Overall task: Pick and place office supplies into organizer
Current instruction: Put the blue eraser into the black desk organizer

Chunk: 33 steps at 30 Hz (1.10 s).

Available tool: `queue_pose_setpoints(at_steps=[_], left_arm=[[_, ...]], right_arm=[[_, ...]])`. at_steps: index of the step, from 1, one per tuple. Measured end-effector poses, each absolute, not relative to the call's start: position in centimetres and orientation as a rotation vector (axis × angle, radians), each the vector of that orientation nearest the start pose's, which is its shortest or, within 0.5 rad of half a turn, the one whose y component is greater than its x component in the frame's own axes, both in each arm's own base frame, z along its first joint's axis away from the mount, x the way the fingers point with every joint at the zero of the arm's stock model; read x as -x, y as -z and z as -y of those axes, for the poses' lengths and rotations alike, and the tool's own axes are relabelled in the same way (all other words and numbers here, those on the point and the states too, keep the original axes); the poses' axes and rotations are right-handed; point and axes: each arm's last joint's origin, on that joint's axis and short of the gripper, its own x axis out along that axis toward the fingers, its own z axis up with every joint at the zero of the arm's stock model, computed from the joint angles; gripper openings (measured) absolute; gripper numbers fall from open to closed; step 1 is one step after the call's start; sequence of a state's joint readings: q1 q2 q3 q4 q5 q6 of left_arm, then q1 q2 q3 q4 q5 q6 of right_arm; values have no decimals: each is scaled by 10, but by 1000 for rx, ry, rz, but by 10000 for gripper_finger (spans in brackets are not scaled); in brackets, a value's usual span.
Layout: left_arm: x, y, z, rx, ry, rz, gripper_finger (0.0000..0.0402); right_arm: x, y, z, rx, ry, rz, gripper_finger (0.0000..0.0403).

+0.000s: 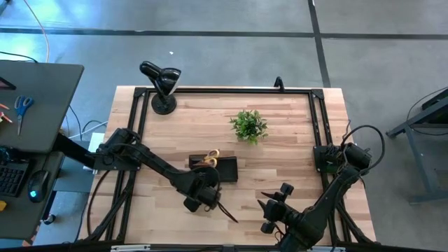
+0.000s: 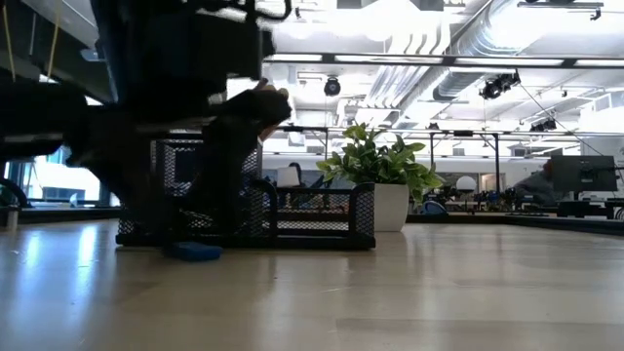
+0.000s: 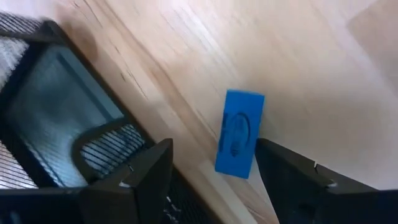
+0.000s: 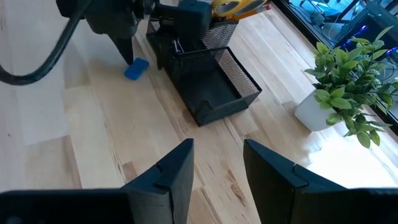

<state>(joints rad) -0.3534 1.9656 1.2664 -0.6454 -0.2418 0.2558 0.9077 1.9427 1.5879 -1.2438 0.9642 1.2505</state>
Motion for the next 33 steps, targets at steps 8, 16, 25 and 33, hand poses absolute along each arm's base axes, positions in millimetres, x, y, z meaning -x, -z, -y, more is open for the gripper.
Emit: queue_pose_setpoints(at_steps=[8, 16, 25, 33], left_arm=[[-344, -135, 119, -610, 246, -1267, 220], [-345, -144, 121, -599, 269, -1337, 220], [-355, -148, 124, -586, 249, -1236, 220], [-350, -141, 121, -615, 218, -1229, 220]], right_arm=[[-243, -237, -272, 130, 550, -680, 134], [-244, -237, -271, 127, 553, -685, 134], [-244, -237, -271, 124, 552, -685, 134], [-244, -237, -271, 123, 552, -684, 134]])
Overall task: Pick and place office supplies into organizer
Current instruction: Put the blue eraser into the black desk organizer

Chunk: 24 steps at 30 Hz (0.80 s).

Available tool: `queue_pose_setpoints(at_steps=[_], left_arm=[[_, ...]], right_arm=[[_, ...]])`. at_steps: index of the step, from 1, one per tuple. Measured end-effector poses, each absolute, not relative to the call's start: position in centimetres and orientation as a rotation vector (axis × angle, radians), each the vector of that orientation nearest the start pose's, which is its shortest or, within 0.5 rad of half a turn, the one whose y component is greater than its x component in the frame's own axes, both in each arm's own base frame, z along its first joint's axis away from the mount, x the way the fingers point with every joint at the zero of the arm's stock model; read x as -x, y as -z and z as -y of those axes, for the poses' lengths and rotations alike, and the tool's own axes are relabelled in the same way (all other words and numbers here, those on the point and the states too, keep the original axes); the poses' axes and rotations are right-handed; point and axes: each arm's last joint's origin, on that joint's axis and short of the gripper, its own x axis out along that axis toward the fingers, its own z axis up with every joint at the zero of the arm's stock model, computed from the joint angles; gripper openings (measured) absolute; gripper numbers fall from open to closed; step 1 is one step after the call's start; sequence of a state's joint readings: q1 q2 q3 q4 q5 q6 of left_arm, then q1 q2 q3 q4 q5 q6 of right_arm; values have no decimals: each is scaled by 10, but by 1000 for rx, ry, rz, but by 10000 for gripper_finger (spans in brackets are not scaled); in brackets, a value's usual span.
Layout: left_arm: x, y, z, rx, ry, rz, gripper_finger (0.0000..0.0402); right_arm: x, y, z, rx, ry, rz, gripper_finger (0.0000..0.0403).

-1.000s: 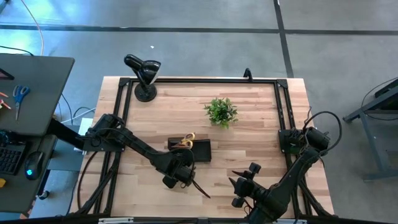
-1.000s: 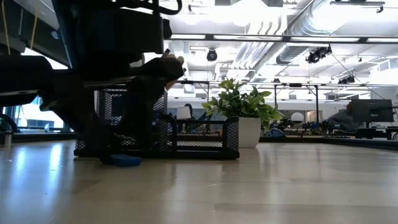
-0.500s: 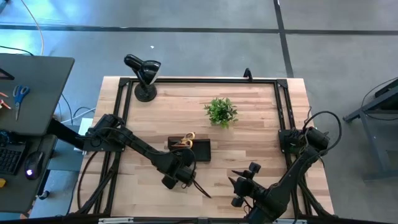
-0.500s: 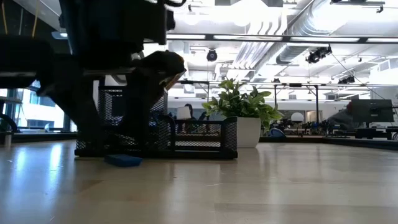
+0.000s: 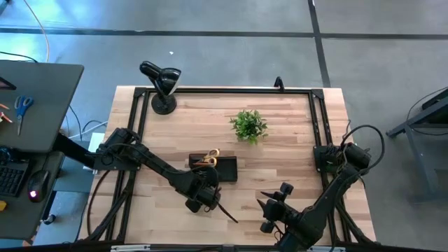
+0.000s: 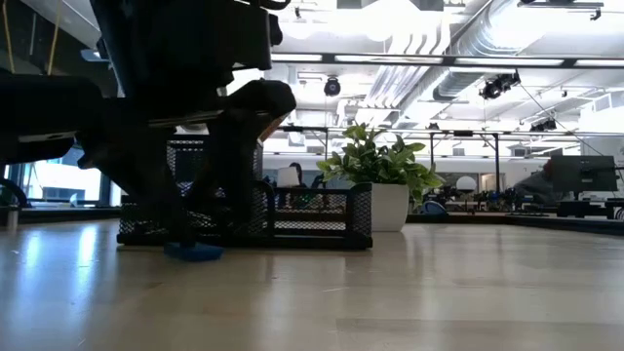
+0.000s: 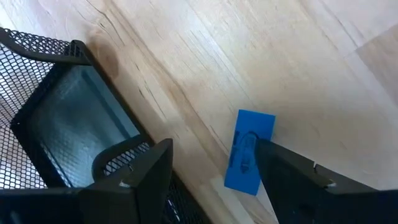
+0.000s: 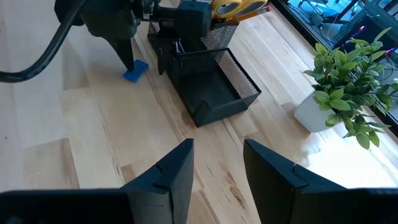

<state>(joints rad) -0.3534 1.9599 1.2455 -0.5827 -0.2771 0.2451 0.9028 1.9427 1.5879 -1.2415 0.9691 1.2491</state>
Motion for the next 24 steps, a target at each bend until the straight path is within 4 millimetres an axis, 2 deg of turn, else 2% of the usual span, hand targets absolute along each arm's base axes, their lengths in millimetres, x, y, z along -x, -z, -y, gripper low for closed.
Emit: queue_pose_setpoints(at_steps=[24], left_arm=[[-347, -137, 121, -569, 254, -1260, 220]], right_arm=[[-244, -237, -271, 123, 552, -684, 134]])
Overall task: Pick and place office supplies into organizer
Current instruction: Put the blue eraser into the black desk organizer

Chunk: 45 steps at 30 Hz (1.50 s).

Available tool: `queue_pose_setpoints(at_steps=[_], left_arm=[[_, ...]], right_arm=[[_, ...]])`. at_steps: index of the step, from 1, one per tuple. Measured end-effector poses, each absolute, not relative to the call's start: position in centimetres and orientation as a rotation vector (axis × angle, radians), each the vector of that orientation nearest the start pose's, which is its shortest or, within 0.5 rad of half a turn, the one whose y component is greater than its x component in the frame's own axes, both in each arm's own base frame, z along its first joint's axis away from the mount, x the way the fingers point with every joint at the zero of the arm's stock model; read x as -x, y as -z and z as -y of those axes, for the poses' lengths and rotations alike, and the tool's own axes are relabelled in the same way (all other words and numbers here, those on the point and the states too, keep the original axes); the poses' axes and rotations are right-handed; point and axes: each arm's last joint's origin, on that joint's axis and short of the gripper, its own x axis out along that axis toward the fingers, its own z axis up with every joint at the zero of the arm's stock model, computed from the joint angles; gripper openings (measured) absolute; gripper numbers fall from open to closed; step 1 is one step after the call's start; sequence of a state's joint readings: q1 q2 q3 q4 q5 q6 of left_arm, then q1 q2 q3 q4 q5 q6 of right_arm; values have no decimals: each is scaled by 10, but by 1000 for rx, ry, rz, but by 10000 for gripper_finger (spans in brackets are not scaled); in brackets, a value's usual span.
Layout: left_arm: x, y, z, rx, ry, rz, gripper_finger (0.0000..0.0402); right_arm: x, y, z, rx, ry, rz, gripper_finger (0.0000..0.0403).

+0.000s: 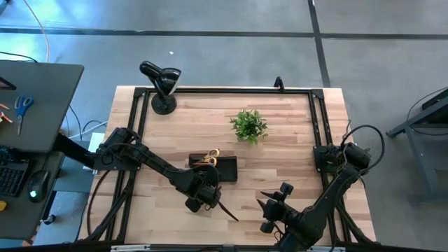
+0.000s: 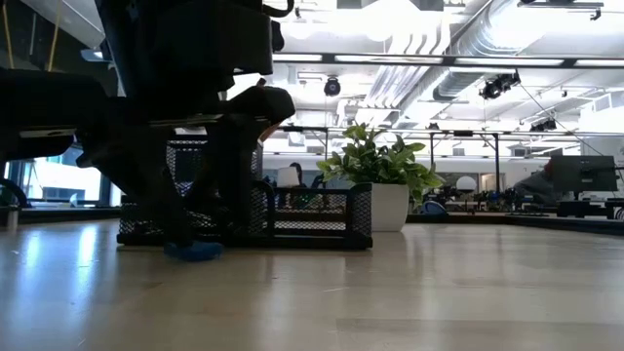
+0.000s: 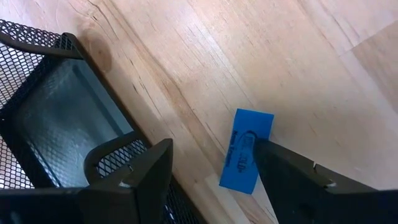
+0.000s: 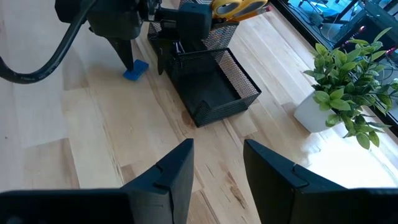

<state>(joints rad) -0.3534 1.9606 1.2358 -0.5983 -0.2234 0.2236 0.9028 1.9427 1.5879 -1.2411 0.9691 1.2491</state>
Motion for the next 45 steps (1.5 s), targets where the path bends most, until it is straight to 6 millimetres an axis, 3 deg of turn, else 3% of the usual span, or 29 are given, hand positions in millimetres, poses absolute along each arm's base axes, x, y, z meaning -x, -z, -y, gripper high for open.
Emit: queue_pose_setpoints(at_steps=[26, 37, 45], left_arm=[[-342, -136, 120, -559, 248, -1320, 220], [-342, -151, 117, -609, 154, -1258, 220], [-342, -144, 118, -592, 191, -1265, 220]], right_arm=[[-244, -236, -271, 126, 552, -686, 134], [-244, -236, -271, 126, 552, -686, 134], [-244, -236, -271, 124, 552, -686, 134]])
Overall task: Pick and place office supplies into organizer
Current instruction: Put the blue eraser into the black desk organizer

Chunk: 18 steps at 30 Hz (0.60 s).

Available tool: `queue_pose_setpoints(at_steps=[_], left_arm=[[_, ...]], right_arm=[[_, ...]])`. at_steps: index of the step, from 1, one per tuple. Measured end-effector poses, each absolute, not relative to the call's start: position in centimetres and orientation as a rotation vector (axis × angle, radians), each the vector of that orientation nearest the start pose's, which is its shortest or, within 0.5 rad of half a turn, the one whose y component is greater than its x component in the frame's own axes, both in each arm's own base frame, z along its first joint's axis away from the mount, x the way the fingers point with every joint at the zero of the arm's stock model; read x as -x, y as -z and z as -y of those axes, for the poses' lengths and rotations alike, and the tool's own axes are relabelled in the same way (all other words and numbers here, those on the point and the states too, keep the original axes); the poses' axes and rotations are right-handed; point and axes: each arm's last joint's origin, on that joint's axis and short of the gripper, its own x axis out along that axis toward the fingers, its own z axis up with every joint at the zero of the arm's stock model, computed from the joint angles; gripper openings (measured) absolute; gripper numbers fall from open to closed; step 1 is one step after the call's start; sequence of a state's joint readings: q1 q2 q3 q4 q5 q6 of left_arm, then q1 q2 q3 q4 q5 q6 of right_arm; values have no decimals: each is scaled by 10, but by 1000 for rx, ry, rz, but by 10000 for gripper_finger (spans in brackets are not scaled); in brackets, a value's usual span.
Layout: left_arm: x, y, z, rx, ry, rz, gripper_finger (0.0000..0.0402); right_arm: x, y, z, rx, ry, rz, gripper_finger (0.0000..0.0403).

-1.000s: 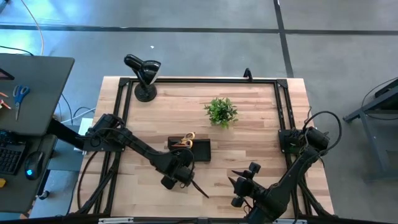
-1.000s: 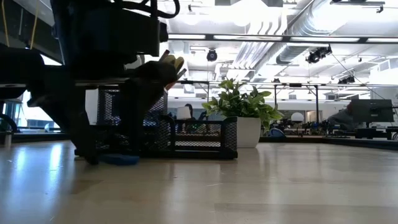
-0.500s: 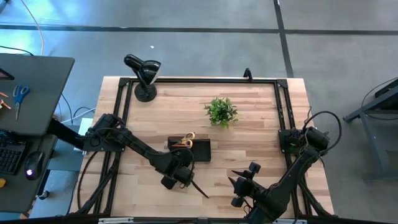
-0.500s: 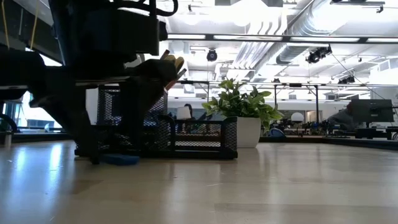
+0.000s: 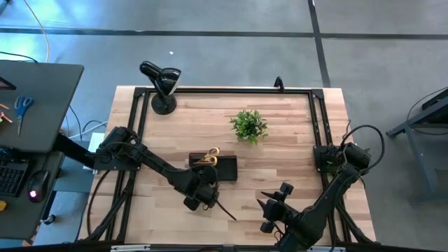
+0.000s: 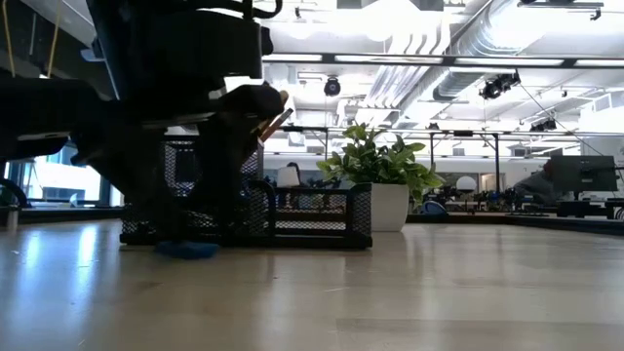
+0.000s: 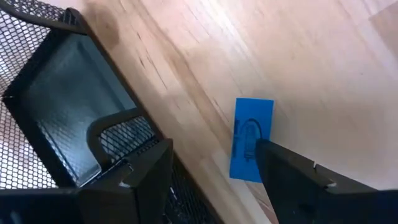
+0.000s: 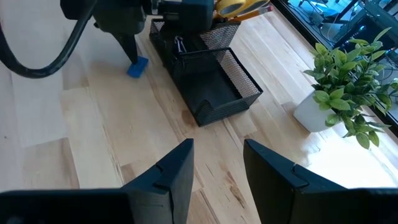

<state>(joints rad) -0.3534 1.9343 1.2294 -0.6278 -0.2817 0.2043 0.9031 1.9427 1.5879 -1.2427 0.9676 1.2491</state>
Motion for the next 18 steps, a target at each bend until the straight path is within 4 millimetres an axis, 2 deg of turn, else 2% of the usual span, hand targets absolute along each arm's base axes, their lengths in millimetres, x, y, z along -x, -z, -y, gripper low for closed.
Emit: queue_pose_setpoints(at_steps=[18], left_arm=[[-339, -142, 117, -575, 214, -1283, 220]], right_arm=[[-244, -237, -271, 128, 553, -682, 134]])
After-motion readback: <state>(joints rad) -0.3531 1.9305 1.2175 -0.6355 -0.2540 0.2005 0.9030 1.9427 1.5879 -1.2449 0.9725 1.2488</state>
